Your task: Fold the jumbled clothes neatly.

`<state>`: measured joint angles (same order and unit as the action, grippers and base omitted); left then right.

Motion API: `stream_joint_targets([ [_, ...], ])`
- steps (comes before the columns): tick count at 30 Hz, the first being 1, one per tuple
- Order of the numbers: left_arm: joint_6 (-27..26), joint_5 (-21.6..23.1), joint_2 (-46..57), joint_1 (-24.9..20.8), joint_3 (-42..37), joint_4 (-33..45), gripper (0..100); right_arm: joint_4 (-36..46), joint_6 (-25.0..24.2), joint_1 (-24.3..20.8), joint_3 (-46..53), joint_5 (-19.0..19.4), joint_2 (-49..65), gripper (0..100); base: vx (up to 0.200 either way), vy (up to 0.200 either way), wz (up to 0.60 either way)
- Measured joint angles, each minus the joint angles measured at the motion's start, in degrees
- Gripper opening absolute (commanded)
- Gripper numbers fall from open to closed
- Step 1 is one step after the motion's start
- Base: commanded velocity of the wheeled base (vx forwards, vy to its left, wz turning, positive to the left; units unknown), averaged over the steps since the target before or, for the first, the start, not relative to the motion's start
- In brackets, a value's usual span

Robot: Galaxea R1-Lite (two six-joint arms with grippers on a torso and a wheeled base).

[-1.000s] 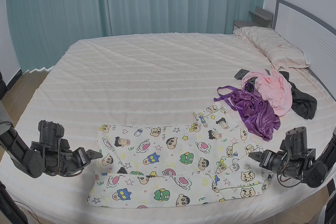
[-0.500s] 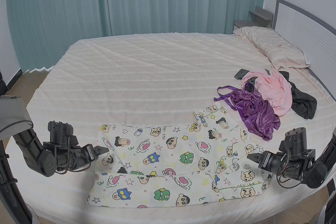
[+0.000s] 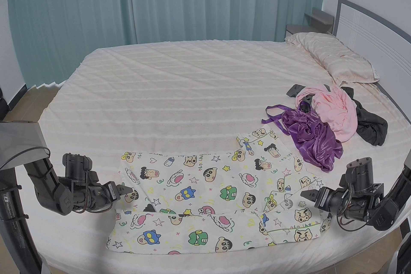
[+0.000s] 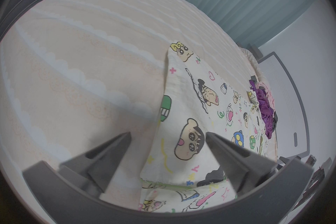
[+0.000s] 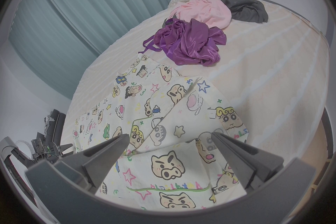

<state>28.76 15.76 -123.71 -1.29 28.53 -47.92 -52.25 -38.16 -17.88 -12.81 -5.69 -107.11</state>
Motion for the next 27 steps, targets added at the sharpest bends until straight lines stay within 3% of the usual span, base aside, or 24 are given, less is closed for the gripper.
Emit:
stream_joint_targets([
  [20,-0.2,-0.8,2.1,0.7,-5.0,0.2,0,0.0,0.0,0.0,0.1,0.0,-0.4,100,0.000,0.000,0.00],
  [27,-0.3,-4.4,2.9,0.7,-5.6,0.2,0,0.0,-0.1,0.0,0.1,0.0,-0.4,100,0.000,0.000,0.00],
])
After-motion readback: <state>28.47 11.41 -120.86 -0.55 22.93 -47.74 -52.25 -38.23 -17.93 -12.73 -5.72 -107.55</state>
